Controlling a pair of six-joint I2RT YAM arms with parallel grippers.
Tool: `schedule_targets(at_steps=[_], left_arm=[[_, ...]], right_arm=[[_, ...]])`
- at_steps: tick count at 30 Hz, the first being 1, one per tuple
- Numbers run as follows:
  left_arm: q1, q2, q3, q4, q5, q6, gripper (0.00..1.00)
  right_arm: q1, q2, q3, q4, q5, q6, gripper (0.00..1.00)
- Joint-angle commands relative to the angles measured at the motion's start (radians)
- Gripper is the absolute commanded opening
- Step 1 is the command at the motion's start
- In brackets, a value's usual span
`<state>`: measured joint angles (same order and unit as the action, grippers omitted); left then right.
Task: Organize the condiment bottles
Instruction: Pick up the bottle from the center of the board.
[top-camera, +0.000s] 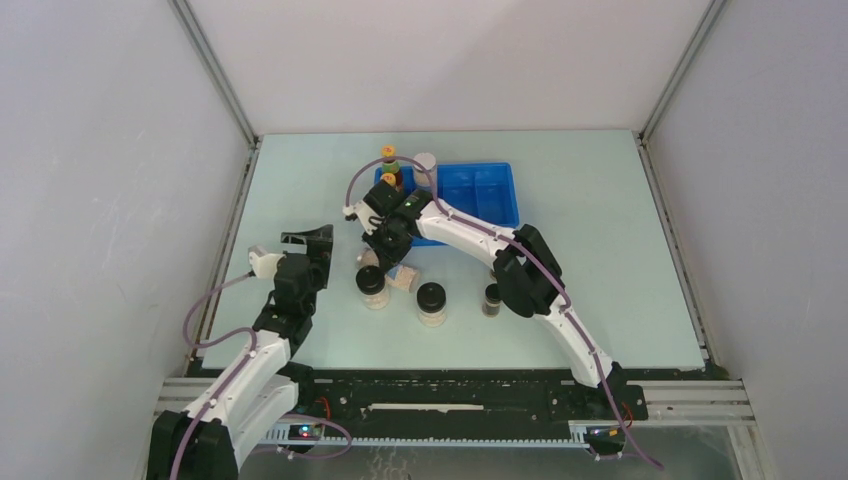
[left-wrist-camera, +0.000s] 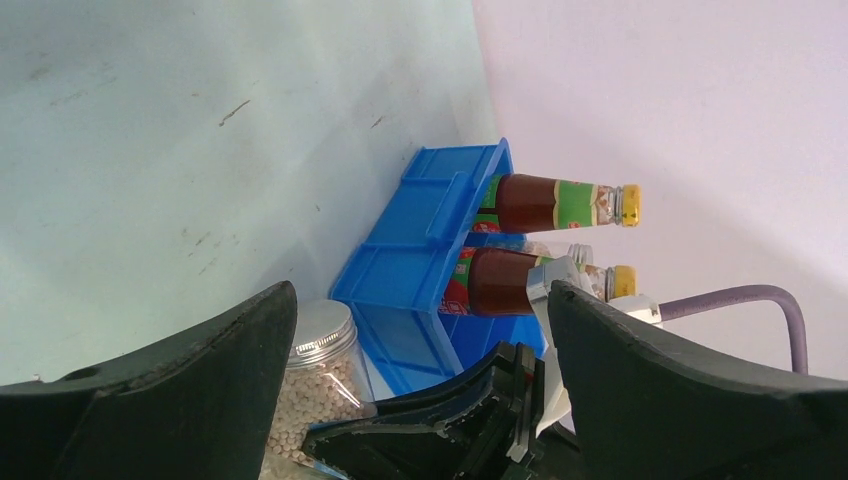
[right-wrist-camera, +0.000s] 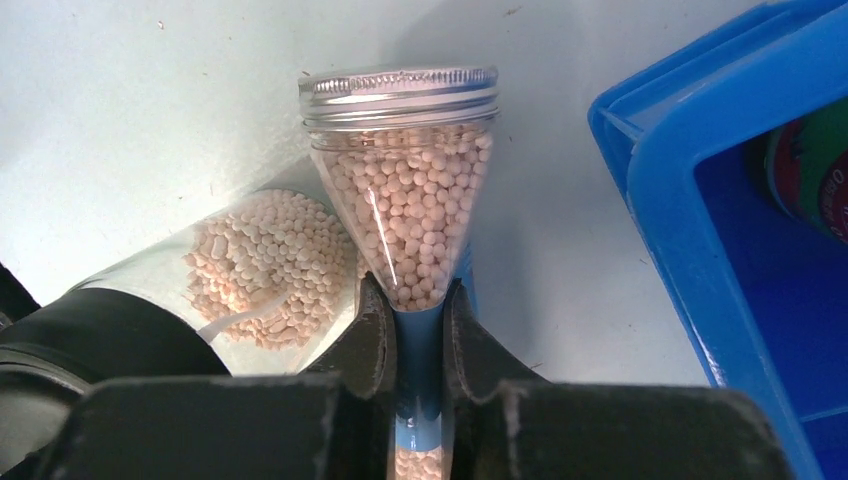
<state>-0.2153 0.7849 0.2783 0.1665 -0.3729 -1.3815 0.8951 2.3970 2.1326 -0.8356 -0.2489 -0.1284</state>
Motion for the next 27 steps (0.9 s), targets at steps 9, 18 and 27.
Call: schedule_targets(at_steps=[9, 18, 27], left_arm=[[0.006, 0.016, 0.007, -0.019, -0.030, -0.013, 1.00], [0.007, 0.057, 0.033, -0.021, -0.009, 0.009, 1.00], [0.007, 0.067, 0.035, -0.027, -0.008, 0.021, 1.00]], right_arm=[[0.002, -0.065, -0.071, 0.027, 0.001, 0.006, 0.06], [-0.010, -0.159, -0.126, 0.077, 0.022, 0.006, 0.04], [-0.010, -0.222, -0.146, 0.114, 0.056, 0.003, 0.00]])
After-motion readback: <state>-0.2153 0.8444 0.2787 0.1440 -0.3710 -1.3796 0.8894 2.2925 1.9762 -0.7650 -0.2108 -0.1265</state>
